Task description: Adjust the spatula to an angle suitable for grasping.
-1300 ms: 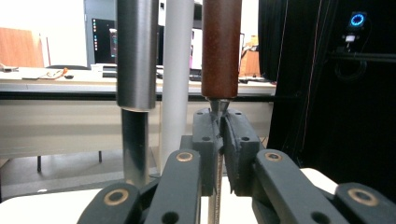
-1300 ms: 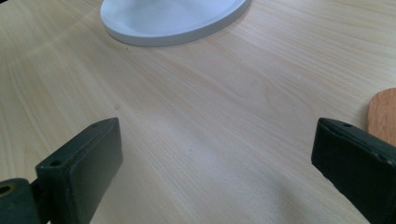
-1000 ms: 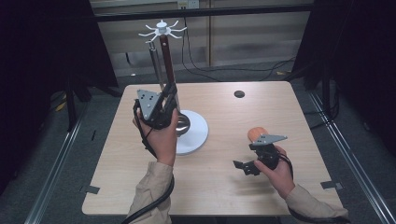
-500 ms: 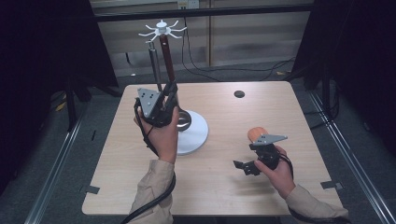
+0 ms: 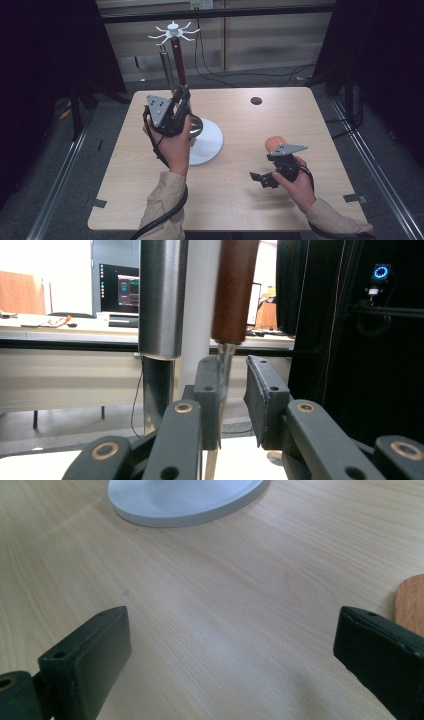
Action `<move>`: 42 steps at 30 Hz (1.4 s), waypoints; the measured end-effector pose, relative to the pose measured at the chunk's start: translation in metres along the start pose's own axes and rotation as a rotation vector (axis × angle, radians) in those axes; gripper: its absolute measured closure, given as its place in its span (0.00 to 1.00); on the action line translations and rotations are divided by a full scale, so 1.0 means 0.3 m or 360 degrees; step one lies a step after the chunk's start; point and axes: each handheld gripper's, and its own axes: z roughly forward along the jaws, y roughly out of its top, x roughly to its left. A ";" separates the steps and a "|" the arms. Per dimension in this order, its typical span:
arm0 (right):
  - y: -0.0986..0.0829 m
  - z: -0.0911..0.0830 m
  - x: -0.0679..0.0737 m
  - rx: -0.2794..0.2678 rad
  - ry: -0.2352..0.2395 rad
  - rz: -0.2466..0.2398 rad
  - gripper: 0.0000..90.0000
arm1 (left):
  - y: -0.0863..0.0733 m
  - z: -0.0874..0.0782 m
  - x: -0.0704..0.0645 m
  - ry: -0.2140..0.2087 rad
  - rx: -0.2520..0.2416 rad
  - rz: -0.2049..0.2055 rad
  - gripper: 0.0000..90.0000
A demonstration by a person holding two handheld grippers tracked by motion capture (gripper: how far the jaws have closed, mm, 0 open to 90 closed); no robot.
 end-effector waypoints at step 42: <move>-0.004 0.006 0.002 0.0005 0.0007 0.0007 0.02 | 0.241 -0.003 -0.043 -0.0080 -0.0434 0.0023 1.00</move>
